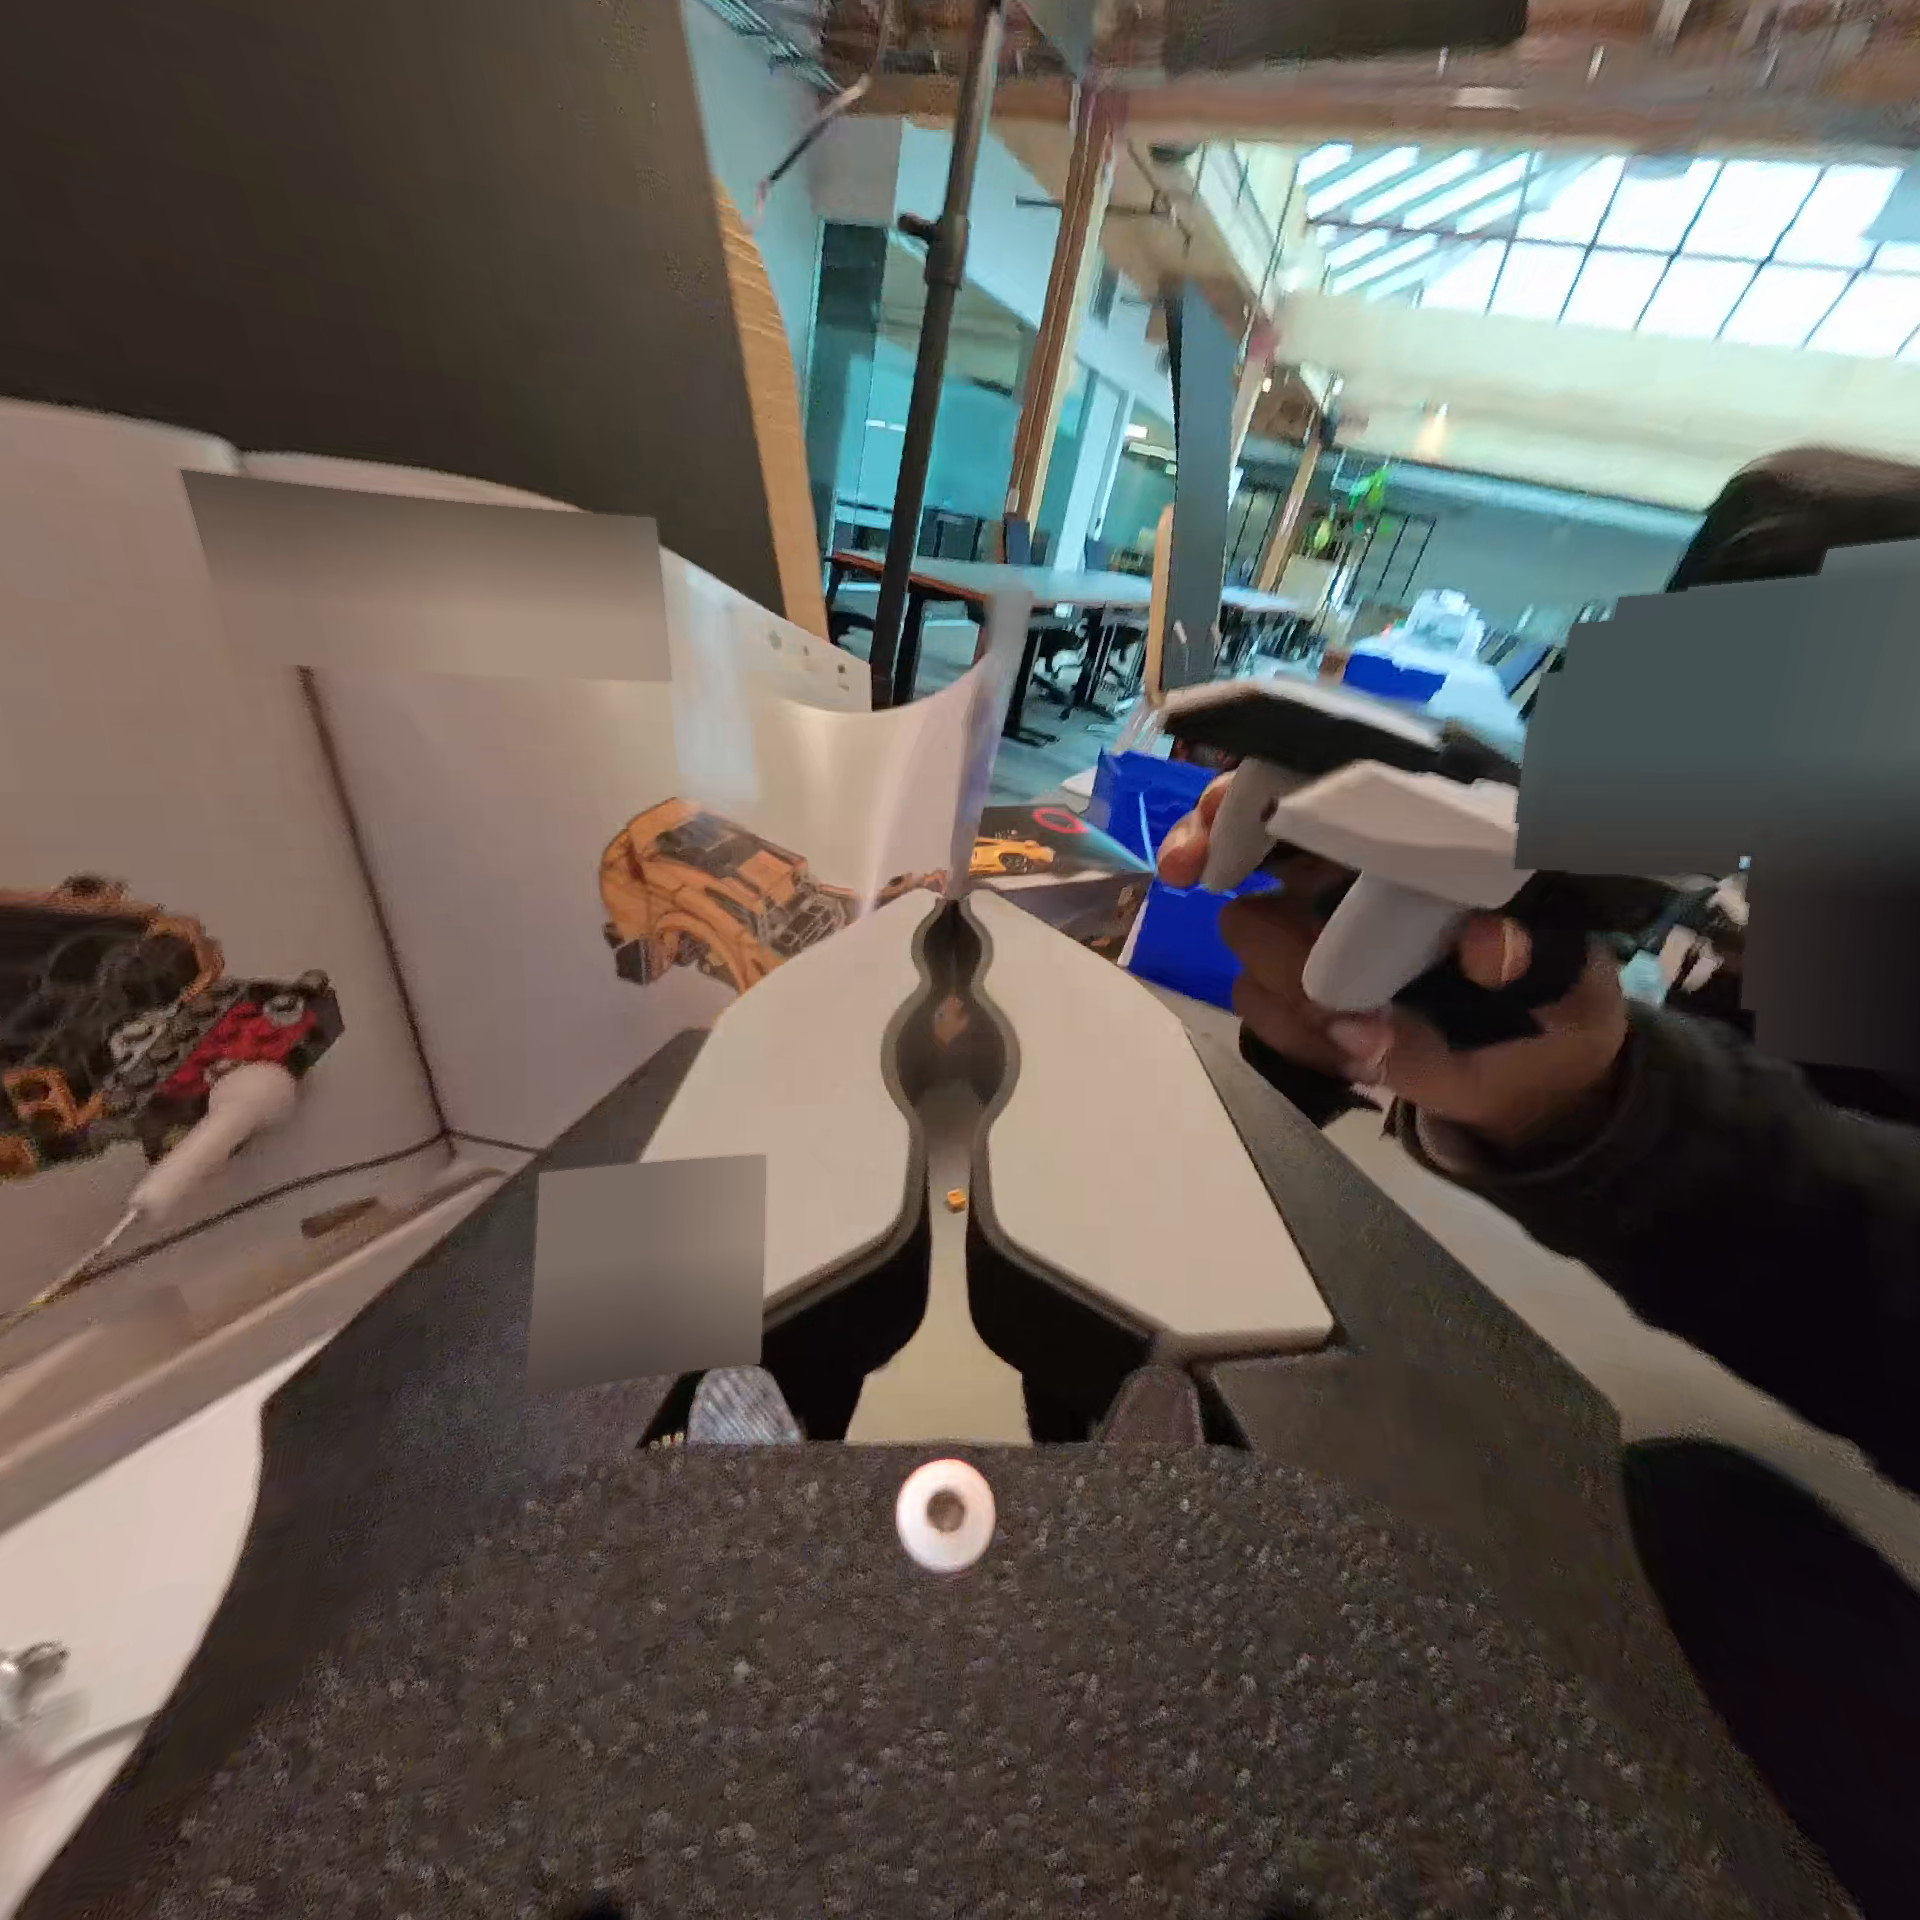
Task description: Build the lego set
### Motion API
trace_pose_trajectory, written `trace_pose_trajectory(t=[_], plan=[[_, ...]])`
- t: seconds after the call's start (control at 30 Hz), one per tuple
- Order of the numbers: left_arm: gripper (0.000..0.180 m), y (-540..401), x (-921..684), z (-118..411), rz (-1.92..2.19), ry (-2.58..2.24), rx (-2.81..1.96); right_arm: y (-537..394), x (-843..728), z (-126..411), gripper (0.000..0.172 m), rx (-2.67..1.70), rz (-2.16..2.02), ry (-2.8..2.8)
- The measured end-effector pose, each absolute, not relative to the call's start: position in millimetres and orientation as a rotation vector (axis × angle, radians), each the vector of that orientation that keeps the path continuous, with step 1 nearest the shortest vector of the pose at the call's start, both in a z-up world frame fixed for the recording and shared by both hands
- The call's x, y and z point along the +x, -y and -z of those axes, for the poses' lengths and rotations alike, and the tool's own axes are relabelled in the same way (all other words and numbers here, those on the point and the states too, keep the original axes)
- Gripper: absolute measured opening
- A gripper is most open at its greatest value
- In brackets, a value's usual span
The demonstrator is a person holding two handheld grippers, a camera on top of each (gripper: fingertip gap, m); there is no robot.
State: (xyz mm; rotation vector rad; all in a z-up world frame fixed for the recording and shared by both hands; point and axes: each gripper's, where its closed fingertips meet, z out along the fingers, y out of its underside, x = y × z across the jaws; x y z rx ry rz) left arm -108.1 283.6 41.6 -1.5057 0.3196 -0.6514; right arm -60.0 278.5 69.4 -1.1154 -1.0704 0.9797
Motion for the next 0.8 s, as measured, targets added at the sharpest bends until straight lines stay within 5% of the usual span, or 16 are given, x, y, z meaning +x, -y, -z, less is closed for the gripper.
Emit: trace_pose_trajectory(t=[0.43,0.8], plan=[[0.0,-273.9,-118.2,-37.2,0.622,-0.306,-1.479,-306.8,-74.2,-58.4,0.051,-1.459,-1.239,0.848],[0.0,-272.1,-93.7,1.0,-0.249,-0.737,-1.351,-307.8,-70.5,-26.2,0.048,-1.668,-1.519,0.736]])
